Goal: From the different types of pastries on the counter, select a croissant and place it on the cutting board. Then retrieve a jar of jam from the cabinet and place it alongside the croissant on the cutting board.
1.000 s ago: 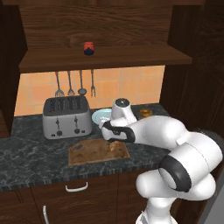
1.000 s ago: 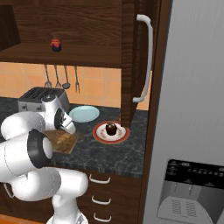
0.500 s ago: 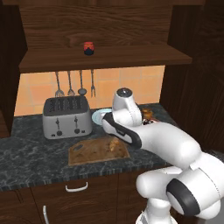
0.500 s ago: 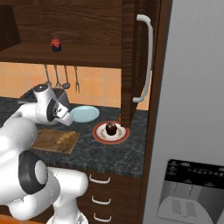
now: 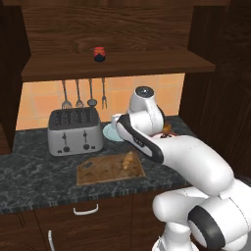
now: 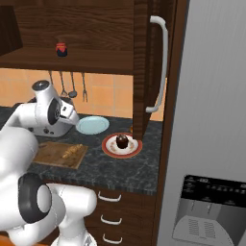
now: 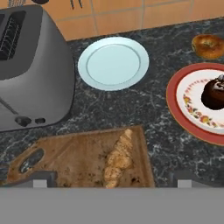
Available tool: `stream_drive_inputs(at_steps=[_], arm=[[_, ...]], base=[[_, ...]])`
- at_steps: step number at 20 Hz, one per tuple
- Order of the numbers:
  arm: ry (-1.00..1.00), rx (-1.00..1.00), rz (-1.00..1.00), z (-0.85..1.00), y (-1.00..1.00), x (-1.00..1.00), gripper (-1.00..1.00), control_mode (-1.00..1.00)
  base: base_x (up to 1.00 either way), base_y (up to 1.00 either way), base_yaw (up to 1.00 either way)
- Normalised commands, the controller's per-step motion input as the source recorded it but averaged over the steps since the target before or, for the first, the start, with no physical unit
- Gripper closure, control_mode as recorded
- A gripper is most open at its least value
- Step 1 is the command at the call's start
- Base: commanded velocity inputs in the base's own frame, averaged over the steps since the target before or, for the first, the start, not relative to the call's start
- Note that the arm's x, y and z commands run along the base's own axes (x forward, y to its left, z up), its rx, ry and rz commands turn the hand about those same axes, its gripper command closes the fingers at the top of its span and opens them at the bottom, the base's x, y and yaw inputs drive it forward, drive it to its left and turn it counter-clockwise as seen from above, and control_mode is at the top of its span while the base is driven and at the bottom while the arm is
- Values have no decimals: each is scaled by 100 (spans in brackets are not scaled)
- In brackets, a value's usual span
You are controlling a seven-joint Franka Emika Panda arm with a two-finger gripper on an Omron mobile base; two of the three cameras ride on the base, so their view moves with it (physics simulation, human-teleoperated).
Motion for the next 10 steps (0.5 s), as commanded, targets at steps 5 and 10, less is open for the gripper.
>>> stream_drive_inputs(at_steps=[5,10], arm=[[-18,-2,8,49,0,0,-100,-100],[-23,0,6,68,0,0,-100,-100]], base=[[0,0,0],[0,0,0]])
